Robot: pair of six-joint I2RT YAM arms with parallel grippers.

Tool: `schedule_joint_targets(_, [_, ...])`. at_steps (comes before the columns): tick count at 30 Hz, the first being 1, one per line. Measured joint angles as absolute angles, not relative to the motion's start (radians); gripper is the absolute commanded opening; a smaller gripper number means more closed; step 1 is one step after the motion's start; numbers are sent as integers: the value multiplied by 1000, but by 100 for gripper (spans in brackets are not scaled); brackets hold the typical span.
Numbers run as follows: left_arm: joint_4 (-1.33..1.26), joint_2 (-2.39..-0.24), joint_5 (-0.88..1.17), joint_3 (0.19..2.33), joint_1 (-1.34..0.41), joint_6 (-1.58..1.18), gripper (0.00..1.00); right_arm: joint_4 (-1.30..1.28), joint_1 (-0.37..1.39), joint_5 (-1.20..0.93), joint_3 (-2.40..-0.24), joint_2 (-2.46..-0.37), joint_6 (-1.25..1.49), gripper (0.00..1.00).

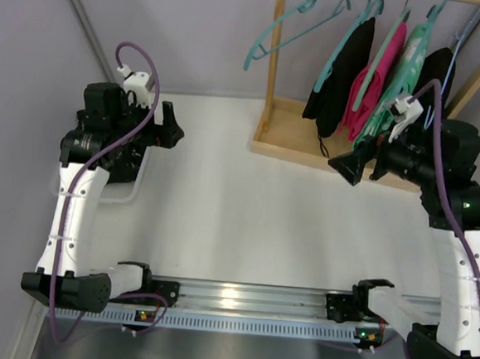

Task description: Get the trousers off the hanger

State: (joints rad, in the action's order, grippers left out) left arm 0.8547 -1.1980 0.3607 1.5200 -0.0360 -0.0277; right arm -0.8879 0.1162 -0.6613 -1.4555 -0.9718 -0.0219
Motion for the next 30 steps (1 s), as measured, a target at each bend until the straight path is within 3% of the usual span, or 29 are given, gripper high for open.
schedule_joint_targets(12, [824,-1210,350,1663,-36,-43,98,-593,191,-561,-1831,-1203,235,99])
schedule_joint_targets(18, [815,-1195,386,1663,-36,-55,99,-427,226,-360,-1871,-1287,377,99])
schedule_joint_targets(30, [813,-1166,381,1654,-36,-81,99,-348,317,53,-2004,-1501,566,87])
